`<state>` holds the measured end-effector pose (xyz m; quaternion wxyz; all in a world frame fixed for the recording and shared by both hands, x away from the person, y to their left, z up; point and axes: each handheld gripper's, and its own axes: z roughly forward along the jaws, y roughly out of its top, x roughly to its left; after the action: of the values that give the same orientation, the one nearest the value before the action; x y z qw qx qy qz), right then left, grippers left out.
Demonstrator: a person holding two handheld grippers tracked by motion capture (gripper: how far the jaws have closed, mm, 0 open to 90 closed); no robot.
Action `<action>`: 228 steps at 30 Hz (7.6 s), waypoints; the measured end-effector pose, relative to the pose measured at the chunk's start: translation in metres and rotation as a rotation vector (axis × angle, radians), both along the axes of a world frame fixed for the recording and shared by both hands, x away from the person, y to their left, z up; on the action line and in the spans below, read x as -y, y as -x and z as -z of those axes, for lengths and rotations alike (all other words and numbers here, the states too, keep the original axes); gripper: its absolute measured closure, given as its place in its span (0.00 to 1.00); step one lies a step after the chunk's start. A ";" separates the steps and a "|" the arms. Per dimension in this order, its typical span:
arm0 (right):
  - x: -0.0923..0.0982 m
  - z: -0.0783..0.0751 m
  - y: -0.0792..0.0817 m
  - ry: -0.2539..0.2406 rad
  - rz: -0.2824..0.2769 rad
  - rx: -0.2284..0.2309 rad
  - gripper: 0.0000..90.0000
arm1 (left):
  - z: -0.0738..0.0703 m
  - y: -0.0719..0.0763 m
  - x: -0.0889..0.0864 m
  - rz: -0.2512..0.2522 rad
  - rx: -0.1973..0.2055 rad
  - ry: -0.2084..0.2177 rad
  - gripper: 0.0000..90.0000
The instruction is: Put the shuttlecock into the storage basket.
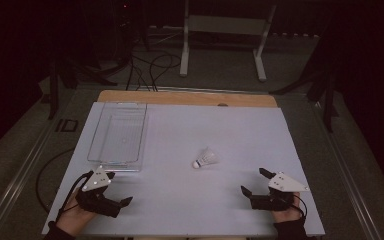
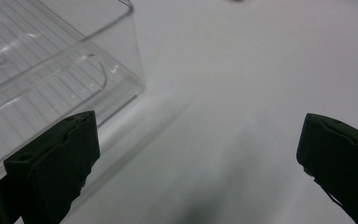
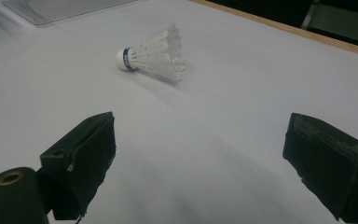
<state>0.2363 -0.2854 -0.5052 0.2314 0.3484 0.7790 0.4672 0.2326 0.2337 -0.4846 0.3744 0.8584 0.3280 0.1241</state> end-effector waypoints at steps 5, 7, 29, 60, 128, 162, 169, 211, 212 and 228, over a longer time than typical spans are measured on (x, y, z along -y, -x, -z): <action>0.000 0.001 0.000 -0.001 -0.004 -0.008 0.10 | -0.001 -0.003 0.002 0.033 -0.025 -0.020 0.00; 0.000 0.001 0.000 0.006 -0.006 -0.008 0.10 | -0.002 -0.004 0.004 0.053 -0.032 -0.031 0.00; -0.001 0.000 0.000 0.001 -0.005 -0.007 0.10 | -0.017 -0.014 0.039 0.182 -0.161 -0.173 0.00; -0.001 -0.001 0.000 -0.004 -0.014 -0.010 0.10 | -0.029 -0.026 0.090 0.341 -0.170 -0.252 0.00; -0.003 0.000 0.000 0.005 -0.031 -0.014 0.10 | -0.037 -0.094 0.189 0.357 -0.301 -0.359 0.00; -0.003 0.001 0.000 0.001 -0.034 -0.019 0.10 | -0.043 -0.134 0.219 0.363 -0.239 -0.279 0.00; -0.003 0.001 0.000 0.002 -0.036 -0.024 0.10 | -0.034 -0.140 0.221 0.359 -0.248 -0.298 0.00; -0.001 0.000 -0.001 0.005 -0.043 -0.029 0.10 | 0.007 -0.156 0.243 0.316 -0.327 -0.414 0.58; -0.001 0.000 -0.001 0.004 -0.044 -0.030 0.10 | 0.007 -0.156 0.244 0.318 -0.327 -0.422 0.60; -0.001 0.001 -0.001 0.004 -0.045 -0.034 0.10 | 0.010 -0.157 0.249 0.334 -0.340 -0.438 0.73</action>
<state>0.2374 -0.2842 -0.5057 0.2083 0.3382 0.7913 0.4648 0.3901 -0.0153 -0.4942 0.1358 0.9689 0.2061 -0.0165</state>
